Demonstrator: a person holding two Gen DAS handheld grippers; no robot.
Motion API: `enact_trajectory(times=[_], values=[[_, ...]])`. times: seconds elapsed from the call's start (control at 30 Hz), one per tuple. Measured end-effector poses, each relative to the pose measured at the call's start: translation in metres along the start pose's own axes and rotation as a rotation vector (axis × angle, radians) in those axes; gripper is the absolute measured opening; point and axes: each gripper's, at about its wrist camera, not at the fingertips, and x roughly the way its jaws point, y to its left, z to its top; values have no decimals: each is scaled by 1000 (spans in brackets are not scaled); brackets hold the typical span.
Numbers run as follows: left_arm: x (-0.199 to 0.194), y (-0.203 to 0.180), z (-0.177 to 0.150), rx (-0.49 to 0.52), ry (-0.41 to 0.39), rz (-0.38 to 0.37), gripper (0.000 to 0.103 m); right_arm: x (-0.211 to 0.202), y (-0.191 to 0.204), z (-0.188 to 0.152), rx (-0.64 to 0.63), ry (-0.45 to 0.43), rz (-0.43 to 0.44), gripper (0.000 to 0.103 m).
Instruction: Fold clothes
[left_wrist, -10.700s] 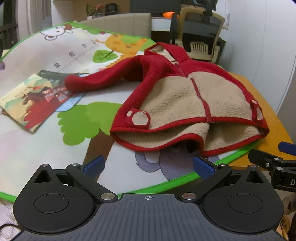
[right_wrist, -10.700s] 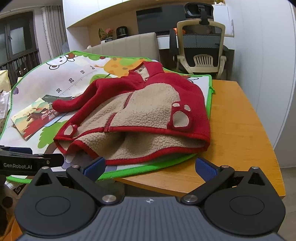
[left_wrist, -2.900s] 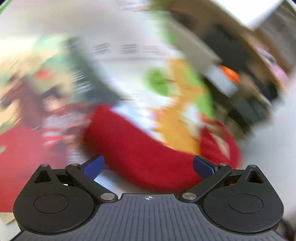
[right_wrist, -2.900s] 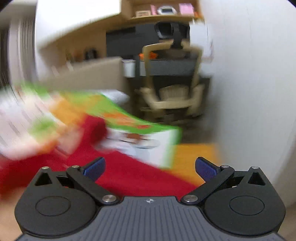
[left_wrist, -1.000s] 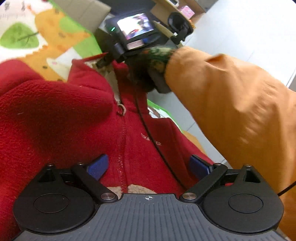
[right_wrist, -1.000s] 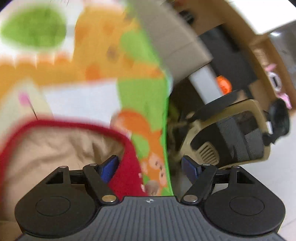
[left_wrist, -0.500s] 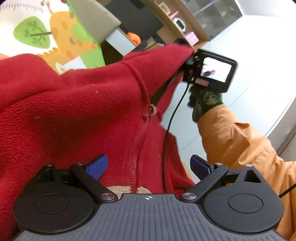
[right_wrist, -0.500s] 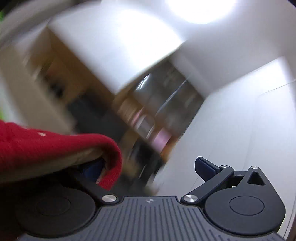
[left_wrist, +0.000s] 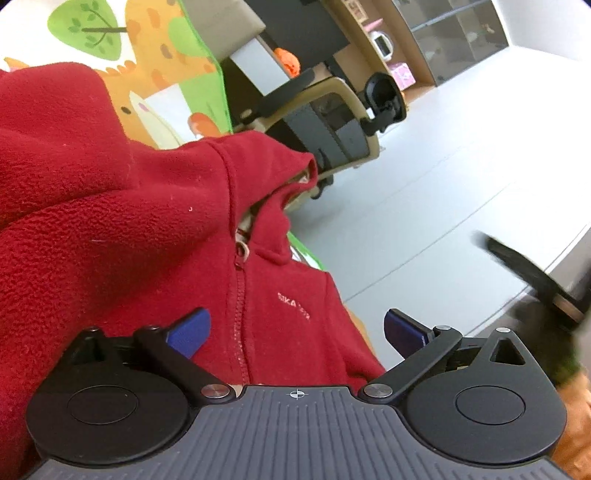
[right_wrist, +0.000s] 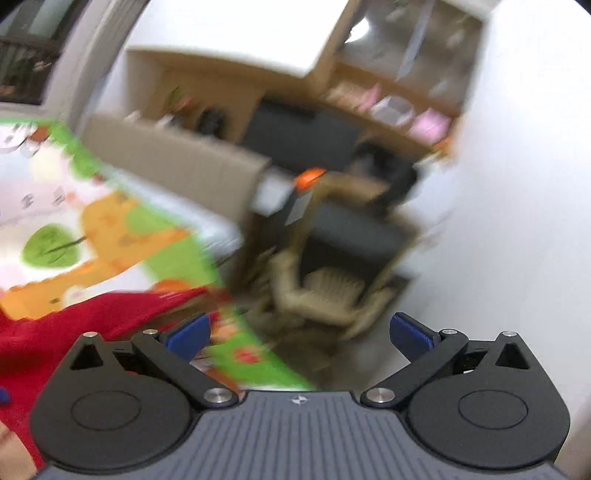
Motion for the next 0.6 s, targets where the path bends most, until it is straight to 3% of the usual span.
enact_trajectory(times=[0.03,0.1,0.13,0.3,0.37,0.53,0.6], values=[[4,-3,1,16,11,15,102,-21,-18,-1,54,-2,-6,103],[12,-10,1,52,28,62,102,-41,-47,-14,232,78,71,103],[15,-15,0,71,34,91,102,-43,-56,-29,340,128,161,103],[20,-33,-10,160,32,200,102,-7,16,-98,477,249,468,103],[14,-34,-15,158,23,217,102,12,62,-112,493,249,561,103],[-14,-34,-27,130,-21,268,102,46,124,-152,707,350,600,103],[-23,-33,-30,124,-14,267,102,59,130,-173,714,381,584,103]])
